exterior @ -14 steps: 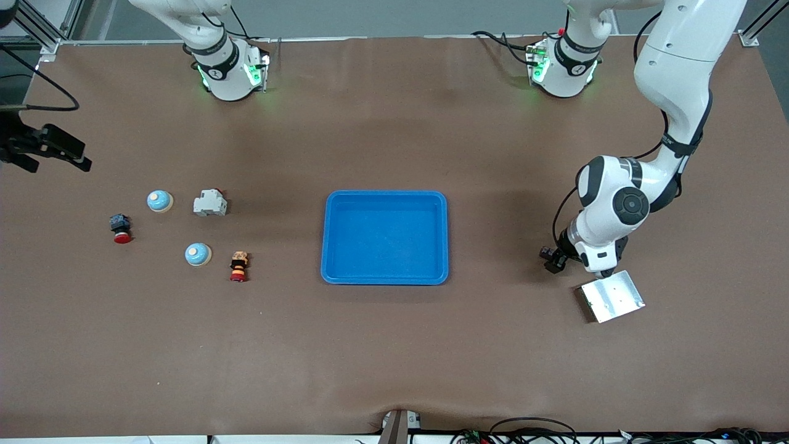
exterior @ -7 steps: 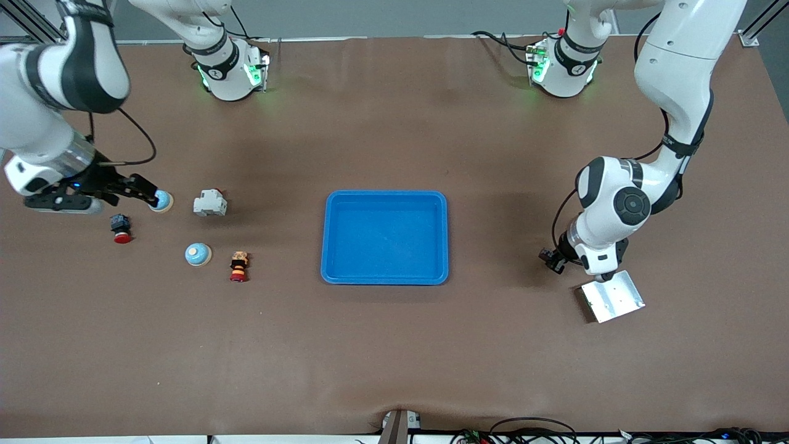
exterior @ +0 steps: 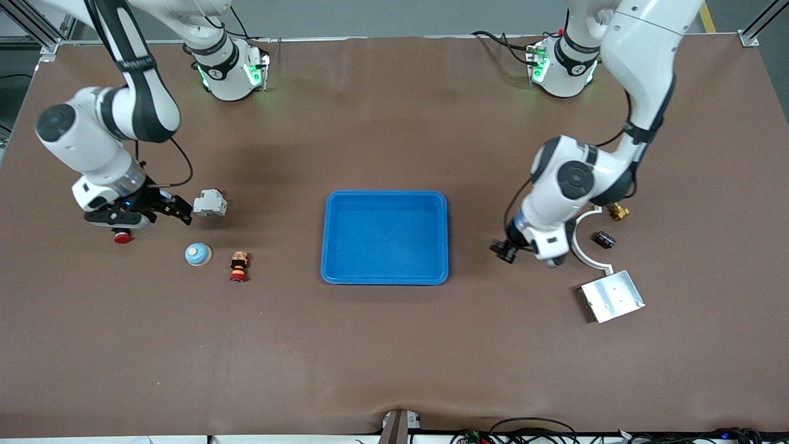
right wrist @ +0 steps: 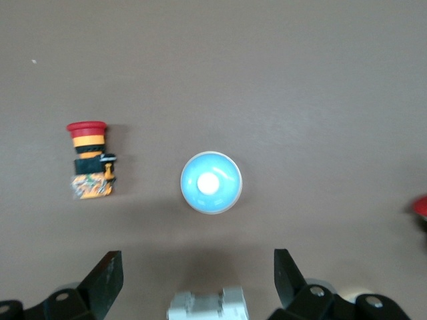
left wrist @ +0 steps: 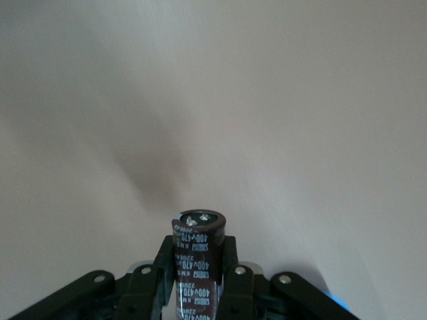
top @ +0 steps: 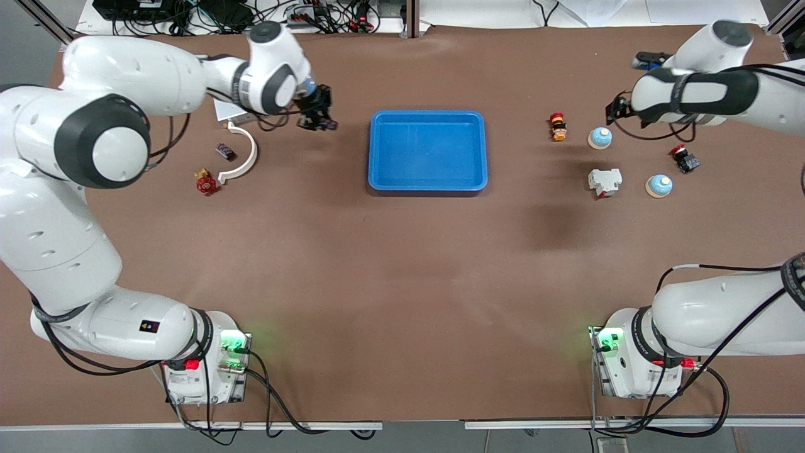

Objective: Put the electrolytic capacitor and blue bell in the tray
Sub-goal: 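Lift the capacitor with the left gripper while the right gripper reaches the bell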

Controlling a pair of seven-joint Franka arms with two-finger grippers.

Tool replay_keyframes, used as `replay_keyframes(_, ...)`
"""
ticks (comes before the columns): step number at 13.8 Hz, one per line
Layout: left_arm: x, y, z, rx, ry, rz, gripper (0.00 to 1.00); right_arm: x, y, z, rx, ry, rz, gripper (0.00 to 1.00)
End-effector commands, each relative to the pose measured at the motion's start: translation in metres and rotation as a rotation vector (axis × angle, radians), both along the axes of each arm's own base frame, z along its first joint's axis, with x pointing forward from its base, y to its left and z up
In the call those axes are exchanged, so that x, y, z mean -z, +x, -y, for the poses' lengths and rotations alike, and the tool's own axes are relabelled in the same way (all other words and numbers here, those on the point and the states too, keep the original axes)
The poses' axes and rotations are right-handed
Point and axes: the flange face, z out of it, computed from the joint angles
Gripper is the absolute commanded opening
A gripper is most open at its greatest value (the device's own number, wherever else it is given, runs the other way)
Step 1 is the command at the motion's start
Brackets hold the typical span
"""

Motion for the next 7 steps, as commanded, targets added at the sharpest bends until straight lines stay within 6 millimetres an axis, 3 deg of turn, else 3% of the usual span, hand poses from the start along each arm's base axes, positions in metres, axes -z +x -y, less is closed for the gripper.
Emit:
replay_keyframes(1,-0.008,-0.014,0.065,-0.013,-0.02,-0.001,0.0,0.054,0.014,-0.012,0.02,0.013,0.009,1.0)
replay_keyframes(4,0.009,-0.033,0.114,-0.003,-0.03,-0.025,0.0,0.076,0.028,-0.012,0.021,0.017,-0.005,1.0)
replay_keyframes(7,0.023,-0.048,0.13,-0.037,-0.022,-0.055,0.0,0.09,0.041,-0.01,0.021,0.019,-0.012,1.0)
